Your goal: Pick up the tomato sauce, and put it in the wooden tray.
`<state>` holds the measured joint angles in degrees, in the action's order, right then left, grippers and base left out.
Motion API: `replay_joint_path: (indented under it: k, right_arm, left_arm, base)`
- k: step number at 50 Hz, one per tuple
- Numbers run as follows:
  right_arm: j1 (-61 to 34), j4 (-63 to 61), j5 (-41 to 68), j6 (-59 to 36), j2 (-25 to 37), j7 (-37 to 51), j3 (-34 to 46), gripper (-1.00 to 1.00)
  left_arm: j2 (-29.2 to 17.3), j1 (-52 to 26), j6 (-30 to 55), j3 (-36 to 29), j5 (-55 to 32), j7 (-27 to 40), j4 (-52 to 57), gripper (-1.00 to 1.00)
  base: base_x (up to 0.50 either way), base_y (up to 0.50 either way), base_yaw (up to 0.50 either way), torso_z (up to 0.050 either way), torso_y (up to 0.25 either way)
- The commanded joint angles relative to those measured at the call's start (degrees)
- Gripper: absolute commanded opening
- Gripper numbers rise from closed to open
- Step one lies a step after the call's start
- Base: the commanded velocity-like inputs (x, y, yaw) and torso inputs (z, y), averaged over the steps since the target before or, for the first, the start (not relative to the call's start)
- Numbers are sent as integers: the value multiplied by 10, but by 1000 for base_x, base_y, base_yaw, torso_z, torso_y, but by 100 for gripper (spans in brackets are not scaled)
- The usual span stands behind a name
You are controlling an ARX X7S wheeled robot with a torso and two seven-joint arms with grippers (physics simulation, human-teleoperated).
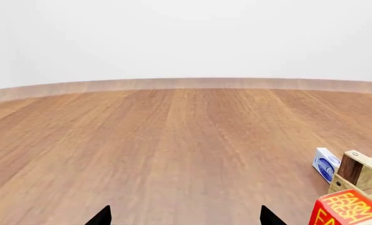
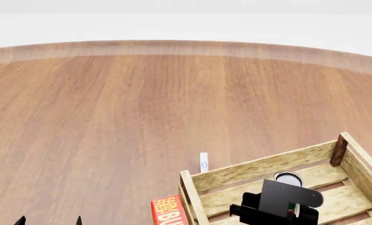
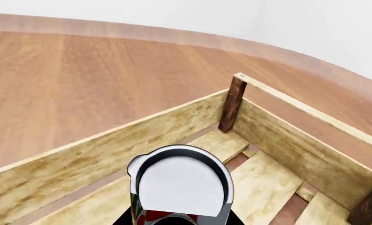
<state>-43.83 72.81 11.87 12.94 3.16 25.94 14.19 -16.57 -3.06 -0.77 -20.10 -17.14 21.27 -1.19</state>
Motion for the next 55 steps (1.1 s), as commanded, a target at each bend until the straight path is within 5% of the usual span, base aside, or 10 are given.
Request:
replay_joint_path:
  k: [1, 43, 44, 55]
  right_arm:
    - [-9, 22, -53, -22, -14, -23, -49, -100]
    - [-13, 22, -108, -53, -18, -43, -110, -100]
    - [-13, 22, -108, -54, -18, -42, -110, 100]
    - [-12, 22, -109, -56, -18, -48, -111, 100]
  left_arm:
    - [8, 0, -11, 7, 11, -9, -3, 100]
    - [3, -2, -13, 0, 7, -4, -4, 100]
    - [3, -3, -13, 0, 6, -4, -5, 100]
    - [2, -3, -14, -2, 5, -3, -5, 100]
  base:
    - [0, 0, 0, 0, 10]
    - [0, 0, 0, 0, 0]
    - [0, 0, 0, 0, 0]
    - [0, 0, 0, 0, 0]
